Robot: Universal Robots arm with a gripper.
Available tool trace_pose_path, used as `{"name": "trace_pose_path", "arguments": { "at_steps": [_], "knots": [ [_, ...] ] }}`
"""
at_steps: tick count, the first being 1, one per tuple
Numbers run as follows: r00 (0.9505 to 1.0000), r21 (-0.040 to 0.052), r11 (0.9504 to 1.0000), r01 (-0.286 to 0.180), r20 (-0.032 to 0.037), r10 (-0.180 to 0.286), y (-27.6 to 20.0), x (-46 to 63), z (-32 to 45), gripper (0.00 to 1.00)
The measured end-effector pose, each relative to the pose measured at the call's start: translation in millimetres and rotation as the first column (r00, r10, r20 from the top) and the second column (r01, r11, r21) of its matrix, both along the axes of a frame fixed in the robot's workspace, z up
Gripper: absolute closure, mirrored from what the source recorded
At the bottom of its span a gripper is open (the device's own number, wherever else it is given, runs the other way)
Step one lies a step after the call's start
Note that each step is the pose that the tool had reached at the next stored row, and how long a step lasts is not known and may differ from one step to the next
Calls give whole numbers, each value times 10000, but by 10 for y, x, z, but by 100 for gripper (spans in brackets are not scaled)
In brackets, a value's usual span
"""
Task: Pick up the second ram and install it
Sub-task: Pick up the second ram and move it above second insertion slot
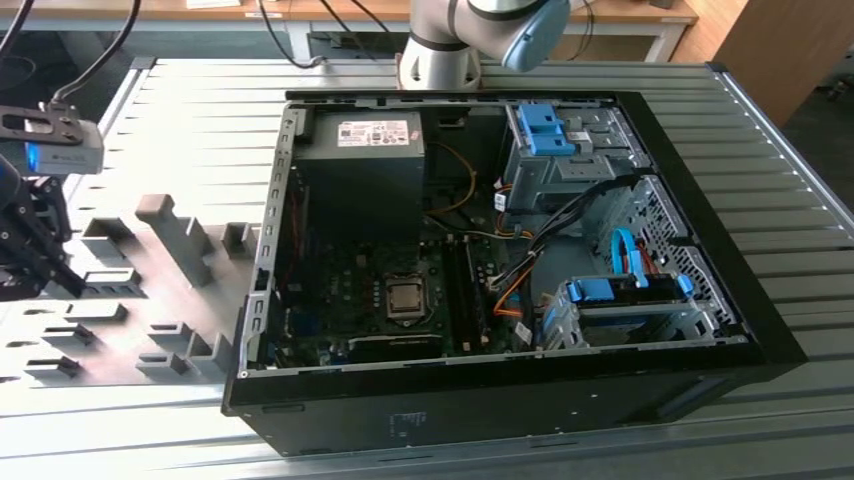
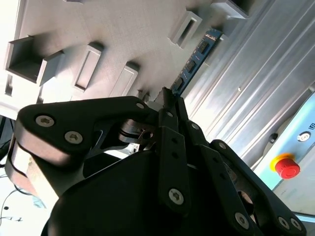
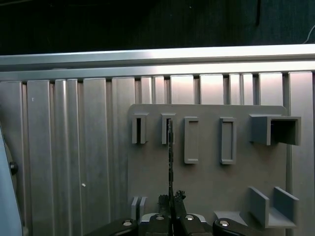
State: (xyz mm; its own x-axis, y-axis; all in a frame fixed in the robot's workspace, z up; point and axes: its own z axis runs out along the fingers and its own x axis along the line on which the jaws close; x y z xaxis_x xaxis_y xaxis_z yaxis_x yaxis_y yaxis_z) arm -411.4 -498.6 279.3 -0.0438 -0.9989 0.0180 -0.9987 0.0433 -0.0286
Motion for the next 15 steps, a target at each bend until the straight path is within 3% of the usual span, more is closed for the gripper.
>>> {"name": "trace_pose_path", "arguments": {
  "at_steps": [15],
  "knots": [
    [10000,0,10000,0,0,0,0,0,119,86]
  ]
}}
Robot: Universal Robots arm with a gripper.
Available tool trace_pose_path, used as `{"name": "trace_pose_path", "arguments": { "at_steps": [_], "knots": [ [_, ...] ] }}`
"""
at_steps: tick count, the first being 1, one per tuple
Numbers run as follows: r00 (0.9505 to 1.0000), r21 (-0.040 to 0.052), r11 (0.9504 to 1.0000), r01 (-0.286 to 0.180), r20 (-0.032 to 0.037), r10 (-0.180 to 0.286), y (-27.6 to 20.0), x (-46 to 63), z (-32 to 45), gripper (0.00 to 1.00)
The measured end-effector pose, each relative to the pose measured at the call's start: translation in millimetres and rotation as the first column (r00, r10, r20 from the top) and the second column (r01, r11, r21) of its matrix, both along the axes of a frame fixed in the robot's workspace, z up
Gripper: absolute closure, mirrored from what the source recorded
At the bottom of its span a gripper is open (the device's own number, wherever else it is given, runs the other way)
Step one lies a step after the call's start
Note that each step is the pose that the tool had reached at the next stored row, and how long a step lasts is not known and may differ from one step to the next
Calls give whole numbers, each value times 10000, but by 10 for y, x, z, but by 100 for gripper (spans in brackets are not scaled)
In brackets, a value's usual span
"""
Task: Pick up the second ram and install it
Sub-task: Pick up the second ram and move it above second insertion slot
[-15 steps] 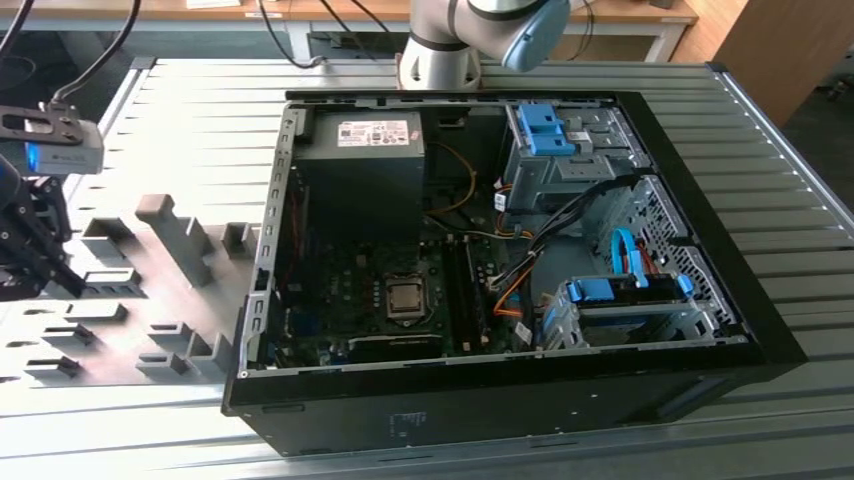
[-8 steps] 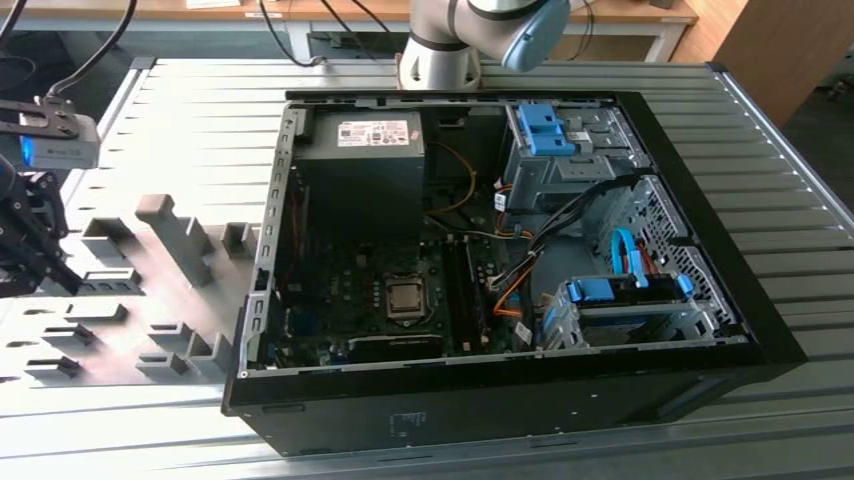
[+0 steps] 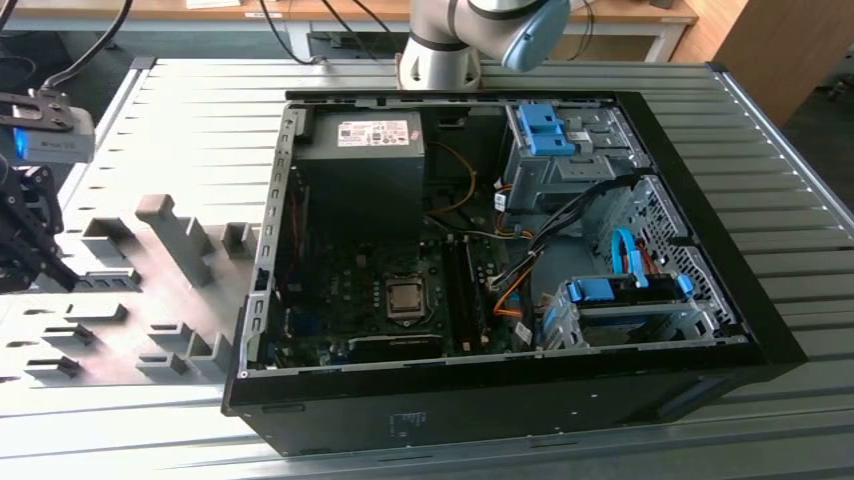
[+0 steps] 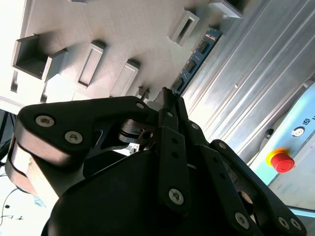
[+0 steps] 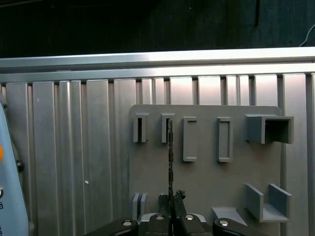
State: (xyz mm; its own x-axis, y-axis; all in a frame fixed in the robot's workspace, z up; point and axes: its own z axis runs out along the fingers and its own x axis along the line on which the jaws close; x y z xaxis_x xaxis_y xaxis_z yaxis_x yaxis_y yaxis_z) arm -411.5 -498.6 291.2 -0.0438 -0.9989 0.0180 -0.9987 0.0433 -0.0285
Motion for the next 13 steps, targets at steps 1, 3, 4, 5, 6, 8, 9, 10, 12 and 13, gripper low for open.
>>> {"name": "trace_pose_path", "arguments": {
  "at_steps": [1,3,4,5,6,8,9,10,12,13],
  "knots": [
    [10000,0,10000,0,1,0,0,0,8,86],
    [10000,1,10000,0,0,0,0,0,24,86],
    [10000,1,10000,0,1,0,0,0,31,86],
    [10000,1,10000,0,1,0,0,0,40,86],
    [10000,1,10000,-1,1,1,0,0,49,86],
    [10000,1,10000,0,1,0,0,0,66,86],
    [10000,1,10000,0,1,0,0,0,74,86],
    [10000,1,10000,0,1,0,0,0,82,86],
    [10000,1,10000,0,1,0,0,0,98,86],
    [10000,1,10000,0,1,0,0,0,105,86]
  ]
}}
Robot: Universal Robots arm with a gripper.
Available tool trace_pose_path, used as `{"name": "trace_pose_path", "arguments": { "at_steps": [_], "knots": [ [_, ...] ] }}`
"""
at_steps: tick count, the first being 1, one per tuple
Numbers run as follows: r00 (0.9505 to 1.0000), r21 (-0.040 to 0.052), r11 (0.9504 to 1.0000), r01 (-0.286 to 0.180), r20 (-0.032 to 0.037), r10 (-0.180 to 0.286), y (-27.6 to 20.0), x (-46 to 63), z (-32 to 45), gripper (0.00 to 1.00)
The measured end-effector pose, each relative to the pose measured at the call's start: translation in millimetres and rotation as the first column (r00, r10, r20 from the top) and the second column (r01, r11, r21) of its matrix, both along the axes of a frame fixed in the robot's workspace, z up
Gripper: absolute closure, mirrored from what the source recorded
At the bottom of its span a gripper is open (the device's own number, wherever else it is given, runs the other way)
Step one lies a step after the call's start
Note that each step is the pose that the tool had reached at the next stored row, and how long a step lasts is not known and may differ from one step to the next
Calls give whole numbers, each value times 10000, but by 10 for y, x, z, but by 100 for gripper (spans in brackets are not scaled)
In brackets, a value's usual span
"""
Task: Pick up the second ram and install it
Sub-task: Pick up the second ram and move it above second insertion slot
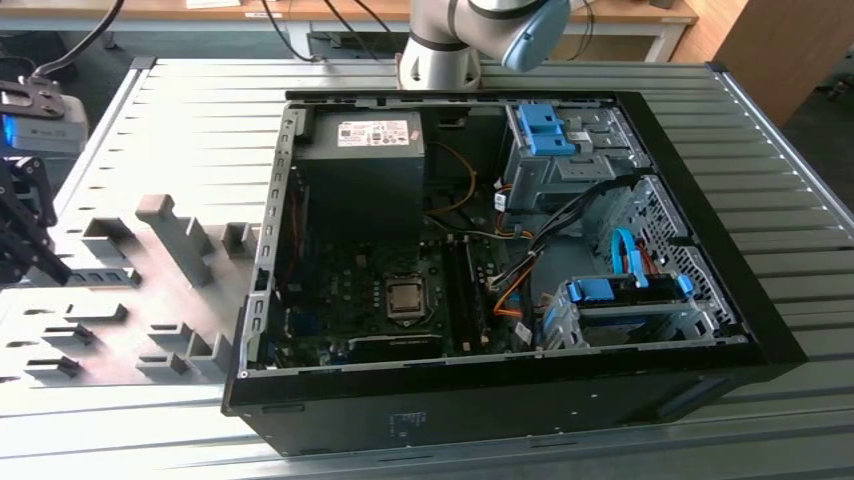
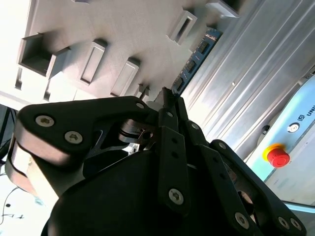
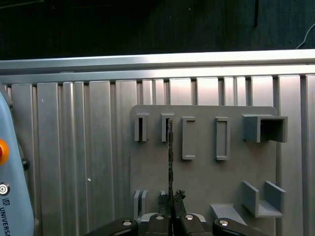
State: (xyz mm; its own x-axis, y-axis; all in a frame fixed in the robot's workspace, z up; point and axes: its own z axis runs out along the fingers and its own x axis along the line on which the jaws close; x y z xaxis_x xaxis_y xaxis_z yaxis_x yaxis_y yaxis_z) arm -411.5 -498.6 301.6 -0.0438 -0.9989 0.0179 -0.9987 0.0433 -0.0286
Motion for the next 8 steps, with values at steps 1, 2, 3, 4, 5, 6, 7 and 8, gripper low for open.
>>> {"name": "trace_pose_path", "arguments": {
  "at_steps": [1,2,3,4,5,6,7,8],
  "knots": [
    [10000,0,10000,0,-1,0,0,0,7,86],
    [10000,-1,10000,0,-1,0,0,0,15,86],
    [10000,-1,10000,0,-1,0,0,0,23,86],
    [10000,0,10000,0,0,0,0,0,30,86],
    [10000,1,10000,0,1,0,0,0,34,86],
    [10000,1,10000,0,1,0,0,0,40,86],
    [10000,0,10000,0,-1,0,0,0,48,86],
    [10000,0,10000,0,-1,0,0,0,54,86]
  ]
}}
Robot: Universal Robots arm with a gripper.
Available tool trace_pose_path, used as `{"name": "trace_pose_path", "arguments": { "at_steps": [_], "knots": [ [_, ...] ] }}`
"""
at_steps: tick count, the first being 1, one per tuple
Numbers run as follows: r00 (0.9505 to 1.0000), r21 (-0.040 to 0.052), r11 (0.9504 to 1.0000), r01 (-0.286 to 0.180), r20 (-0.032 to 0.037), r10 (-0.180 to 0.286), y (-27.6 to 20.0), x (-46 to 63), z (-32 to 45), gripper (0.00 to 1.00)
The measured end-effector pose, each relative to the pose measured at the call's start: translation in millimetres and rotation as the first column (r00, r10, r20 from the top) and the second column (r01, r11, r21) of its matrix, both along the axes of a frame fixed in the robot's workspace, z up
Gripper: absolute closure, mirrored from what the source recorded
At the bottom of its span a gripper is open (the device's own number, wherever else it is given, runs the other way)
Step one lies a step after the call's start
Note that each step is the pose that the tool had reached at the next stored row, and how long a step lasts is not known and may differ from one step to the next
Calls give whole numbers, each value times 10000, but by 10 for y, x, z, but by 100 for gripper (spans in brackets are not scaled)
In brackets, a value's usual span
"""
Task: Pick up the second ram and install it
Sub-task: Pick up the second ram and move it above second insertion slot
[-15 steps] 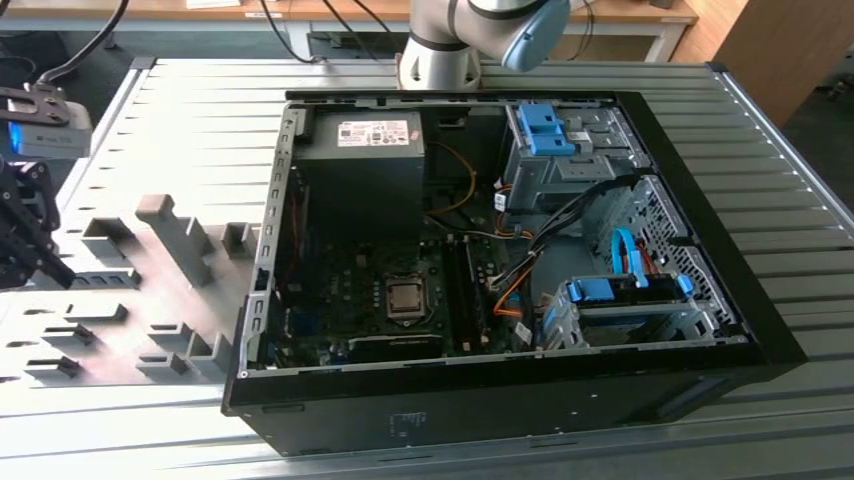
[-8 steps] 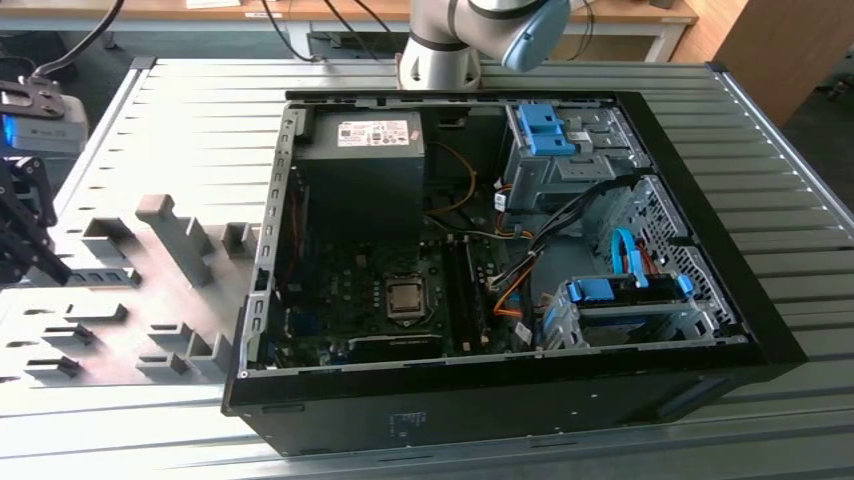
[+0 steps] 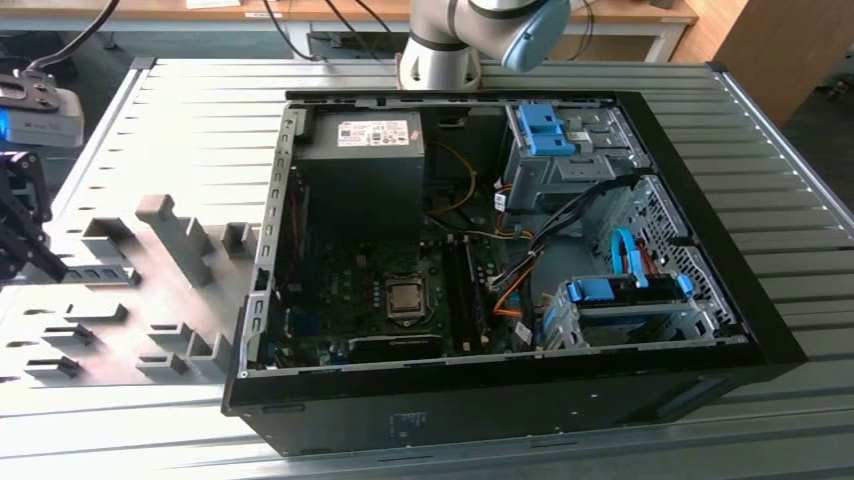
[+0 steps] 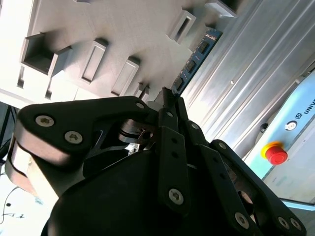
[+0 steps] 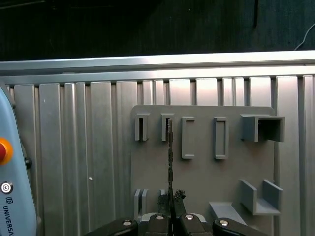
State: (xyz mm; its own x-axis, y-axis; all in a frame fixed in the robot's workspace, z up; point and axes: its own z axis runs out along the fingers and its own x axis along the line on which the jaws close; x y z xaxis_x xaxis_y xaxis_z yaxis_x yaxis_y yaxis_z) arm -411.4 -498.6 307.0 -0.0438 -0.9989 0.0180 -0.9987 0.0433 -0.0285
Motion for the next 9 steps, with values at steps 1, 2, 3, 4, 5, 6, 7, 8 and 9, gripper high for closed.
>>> {"name": "trace_pose_path", "arguments": {
  "at_steps": [1,2,3,4,5,6,7,8,9],
  "knots": [
    [10000,1,10000,0,1,0,0,0,6,86],
    [10000,1,10000,0,1,0,0,0,11,86],
    [10000,0,10000,0,0,0,0,0,18,86],
    [10000,1,10000,0,1,0,0,0,24,86],
    [10000,1,10000,0,1,0,0,0,30,86],
    [10000,0,10000,0,0,0,0,0,37,86],
    [10000,0,10000,0,0,0,0,0,43,86],
    [10000,1,10000,0,1,0,0,0,49,86],
    [10000,1,10000,0,1,0,0,0,55,86]
  ]
}}
